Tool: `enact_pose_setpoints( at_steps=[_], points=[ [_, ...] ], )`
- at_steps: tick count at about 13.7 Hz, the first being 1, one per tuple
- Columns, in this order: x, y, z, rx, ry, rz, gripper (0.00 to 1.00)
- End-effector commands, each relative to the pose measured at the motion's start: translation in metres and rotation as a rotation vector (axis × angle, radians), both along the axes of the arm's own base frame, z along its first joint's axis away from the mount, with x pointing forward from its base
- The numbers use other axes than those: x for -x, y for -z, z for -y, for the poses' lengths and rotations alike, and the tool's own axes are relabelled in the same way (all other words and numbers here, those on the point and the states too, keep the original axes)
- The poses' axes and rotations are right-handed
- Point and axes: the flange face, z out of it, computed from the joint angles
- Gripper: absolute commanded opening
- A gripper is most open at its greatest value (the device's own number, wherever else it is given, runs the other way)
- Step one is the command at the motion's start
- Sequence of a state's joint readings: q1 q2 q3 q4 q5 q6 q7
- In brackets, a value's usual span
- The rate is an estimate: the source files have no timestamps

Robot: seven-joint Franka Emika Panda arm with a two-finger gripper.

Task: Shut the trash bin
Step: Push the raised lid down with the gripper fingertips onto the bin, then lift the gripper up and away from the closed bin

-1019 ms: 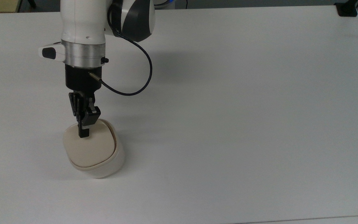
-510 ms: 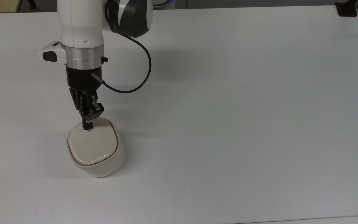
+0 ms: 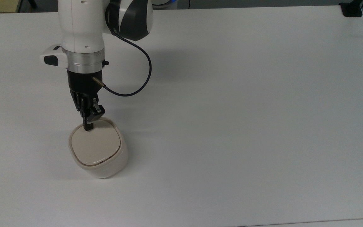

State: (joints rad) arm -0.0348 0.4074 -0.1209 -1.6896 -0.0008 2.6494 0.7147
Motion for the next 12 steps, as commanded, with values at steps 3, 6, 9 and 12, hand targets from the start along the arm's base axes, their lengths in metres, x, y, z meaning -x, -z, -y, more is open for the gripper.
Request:
enact_pose_setpoints(
  at_steps=[3, 6, 9, 12],
  points=[
    [0.029, -0.072, -0.01, -0.052, -0.01, -0.064, 0.0],
    [0.073, -0.147, -0.046, -0.078, -0.071, -0.163, 0.07],
    [0.129, -0.196, -0.093, -0.053, -0.21, -0.315, 0.99],
    [0.168, -0.212, -0.126, -0.019, -0.355, -0.426, 1.0]
  ],
)
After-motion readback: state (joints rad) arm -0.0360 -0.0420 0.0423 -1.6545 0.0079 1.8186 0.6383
